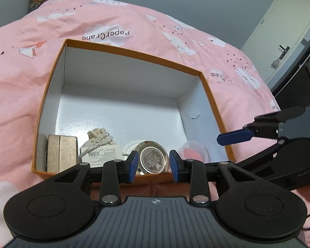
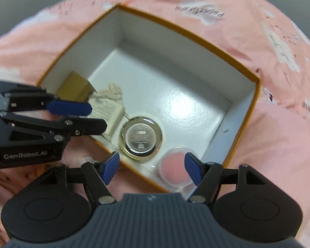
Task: Organize rigid objects
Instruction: 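Move both tools back to the pile of items beside the box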
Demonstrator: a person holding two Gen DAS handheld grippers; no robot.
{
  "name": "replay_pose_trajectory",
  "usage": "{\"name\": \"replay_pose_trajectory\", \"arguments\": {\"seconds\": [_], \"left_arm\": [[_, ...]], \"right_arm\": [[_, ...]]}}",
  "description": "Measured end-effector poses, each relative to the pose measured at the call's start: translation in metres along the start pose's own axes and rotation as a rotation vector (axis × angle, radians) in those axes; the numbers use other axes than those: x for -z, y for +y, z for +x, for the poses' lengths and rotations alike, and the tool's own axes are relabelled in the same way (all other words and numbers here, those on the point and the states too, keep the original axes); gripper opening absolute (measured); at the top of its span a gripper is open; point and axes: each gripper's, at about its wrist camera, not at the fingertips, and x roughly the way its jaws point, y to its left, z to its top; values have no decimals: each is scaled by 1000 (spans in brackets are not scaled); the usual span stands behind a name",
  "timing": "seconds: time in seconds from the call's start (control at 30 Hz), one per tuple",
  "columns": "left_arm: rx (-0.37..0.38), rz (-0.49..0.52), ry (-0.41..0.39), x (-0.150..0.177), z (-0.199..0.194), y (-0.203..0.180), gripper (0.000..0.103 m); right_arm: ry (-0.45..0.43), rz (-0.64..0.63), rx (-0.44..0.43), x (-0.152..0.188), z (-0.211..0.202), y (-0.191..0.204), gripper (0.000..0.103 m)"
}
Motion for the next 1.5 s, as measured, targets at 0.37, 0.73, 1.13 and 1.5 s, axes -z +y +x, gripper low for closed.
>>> {"name": "replay_pose_trajectory", "arguments": {"seconds": [0.37,0.73,1.13,1.5], "left_arm": [[-37,88,0,37,-26,-10,37],[-30,65,73,80,-29,-2,40],[24,-43,222,109,-41,20,47],[-62,-32,239,116,-49,21,50]], "right_arm": [[-156,264,31,74,-2,19,71],[-77,414,58,134,15,40,78],[-68,523,91,168,3,36,78],[-92,447,69,166,-1,46,70]]}}
